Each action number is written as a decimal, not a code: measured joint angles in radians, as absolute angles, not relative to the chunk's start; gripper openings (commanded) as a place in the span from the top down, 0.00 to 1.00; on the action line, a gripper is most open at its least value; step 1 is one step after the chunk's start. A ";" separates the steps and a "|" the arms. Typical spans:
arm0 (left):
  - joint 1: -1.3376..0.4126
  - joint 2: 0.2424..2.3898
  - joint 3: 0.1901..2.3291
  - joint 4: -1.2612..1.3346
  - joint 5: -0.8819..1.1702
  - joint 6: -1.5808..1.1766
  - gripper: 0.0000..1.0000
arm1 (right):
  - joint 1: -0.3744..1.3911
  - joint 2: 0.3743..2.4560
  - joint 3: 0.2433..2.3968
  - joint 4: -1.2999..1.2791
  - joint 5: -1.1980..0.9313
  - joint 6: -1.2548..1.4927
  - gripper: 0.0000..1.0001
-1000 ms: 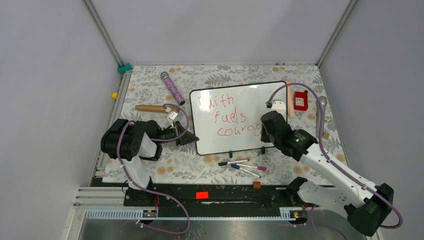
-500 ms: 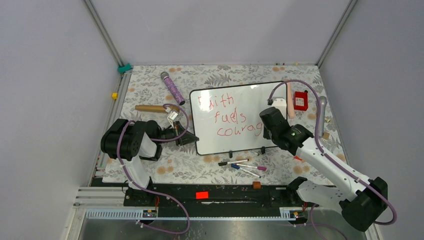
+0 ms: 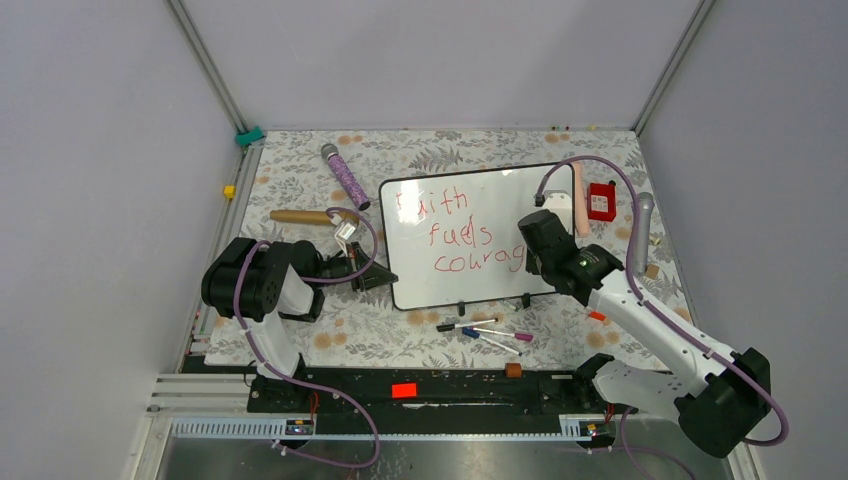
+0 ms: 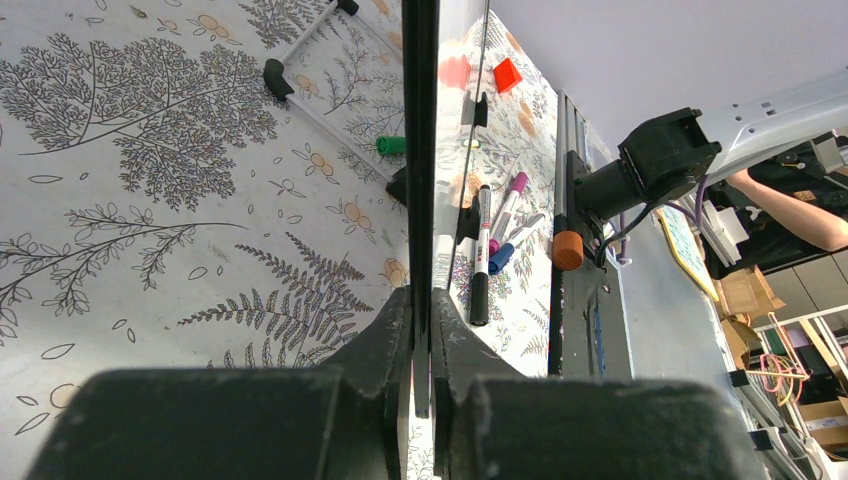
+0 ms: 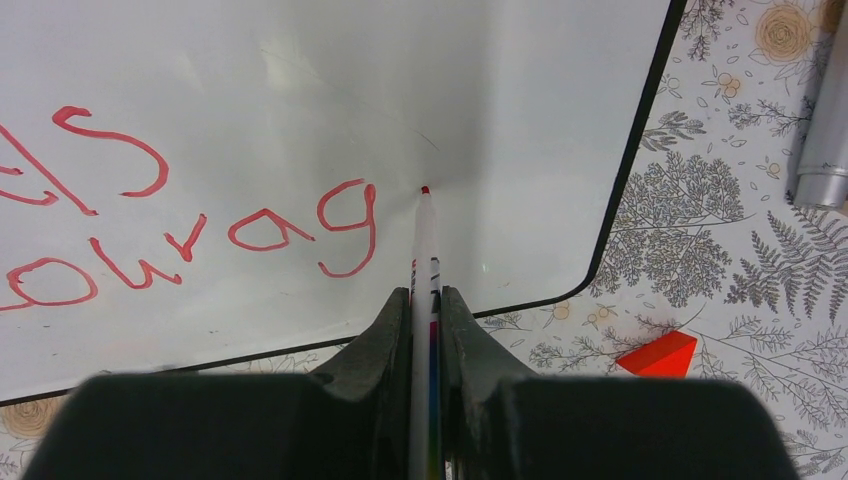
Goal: Write a sentence on the whiteboard
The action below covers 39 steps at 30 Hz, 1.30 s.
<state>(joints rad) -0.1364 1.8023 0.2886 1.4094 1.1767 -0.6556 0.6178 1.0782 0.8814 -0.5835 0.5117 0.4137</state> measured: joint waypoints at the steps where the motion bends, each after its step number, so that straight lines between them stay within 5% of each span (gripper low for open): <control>1: -0.136 1.802 0.289 1.409 1.177 -0.656 1.00 | 0.617 1.079 0.881 -0.583 0.512 0.414 1.00; 39: -0.136 1.802 0.289 1.409 1.177 -0.656 1.00 | 0.575 1.089 0.911 -0.564 0.453 0.381 1.00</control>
<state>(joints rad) -0.1364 1.8023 0.2886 1.4090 1.1770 -0.6563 0.5751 1.0889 0.9108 -0.5636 0.4530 0.3809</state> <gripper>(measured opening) 0.054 0.155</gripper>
